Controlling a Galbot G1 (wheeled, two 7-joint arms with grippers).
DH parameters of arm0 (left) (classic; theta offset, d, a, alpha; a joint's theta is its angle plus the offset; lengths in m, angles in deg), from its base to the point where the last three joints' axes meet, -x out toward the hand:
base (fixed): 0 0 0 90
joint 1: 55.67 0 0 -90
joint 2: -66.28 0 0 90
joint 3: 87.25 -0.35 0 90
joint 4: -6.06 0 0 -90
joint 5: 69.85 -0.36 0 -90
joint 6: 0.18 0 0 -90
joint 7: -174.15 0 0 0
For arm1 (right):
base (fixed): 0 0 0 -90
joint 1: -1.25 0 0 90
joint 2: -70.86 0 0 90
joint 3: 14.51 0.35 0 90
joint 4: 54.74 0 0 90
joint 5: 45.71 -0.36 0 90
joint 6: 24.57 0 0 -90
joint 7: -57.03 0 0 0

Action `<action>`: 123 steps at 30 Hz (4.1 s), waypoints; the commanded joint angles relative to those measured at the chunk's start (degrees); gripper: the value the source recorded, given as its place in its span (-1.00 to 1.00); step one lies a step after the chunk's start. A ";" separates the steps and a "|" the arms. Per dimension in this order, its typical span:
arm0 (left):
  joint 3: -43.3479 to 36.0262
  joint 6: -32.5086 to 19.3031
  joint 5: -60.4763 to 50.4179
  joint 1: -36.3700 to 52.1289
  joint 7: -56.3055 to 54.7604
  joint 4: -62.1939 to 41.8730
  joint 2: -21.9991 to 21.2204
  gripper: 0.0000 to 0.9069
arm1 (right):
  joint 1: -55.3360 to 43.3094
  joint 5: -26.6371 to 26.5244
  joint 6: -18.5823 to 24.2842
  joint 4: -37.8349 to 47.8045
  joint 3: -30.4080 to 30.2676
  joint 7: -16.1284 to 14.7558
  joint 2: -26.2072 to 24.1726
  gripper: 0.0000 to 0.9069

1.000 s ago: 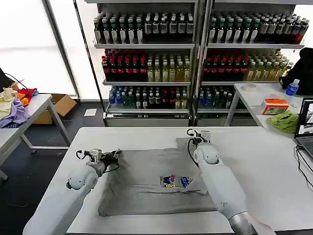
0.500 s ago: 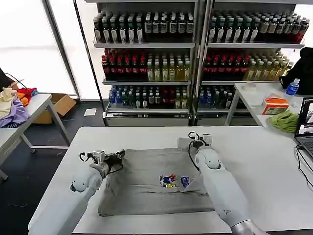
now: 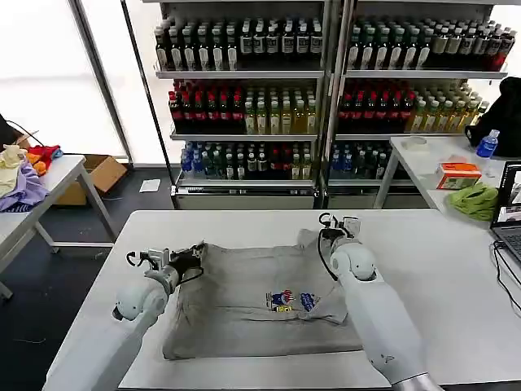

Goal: Fold and organize the clothes.

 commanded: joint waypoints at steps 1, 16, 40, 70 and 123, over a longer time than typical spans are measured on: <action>1.79 -0.80 0.11 -3.38 -0.09 5.57 1.74 -1.00 | 1.64 -0.60 -0.22 -6.27 0.57 -0.09 -0.32 -1.00; 6.71 -1.25 -2.49 -15.44 2.58 15.59 5.46 -1.00 | 15.88 -3.57 -0.68 -24.34 2.27 3.63 -2.96 -1.00; 13.54 -1.31 -8.12 -32.08 3.45 25.80 4.30 -1.00 | 39.71 -5.82 -0.65 -41.11 10.31 5.91 -7.64 -1.00; 14.08 -1.31 -12.06 -33.81 5.38 25.93 2.88 -1.00 | 46.72 -3.27 -0.62 -43.76 12.57 6.26 -7.92 -1.00; 20.74 1.16 -12.80 -38.70 -0.40 29.25 -10.68 1.00 | 44.34 -2.05 -0.57 -51.56 19.20 5.59 -9.83 1.00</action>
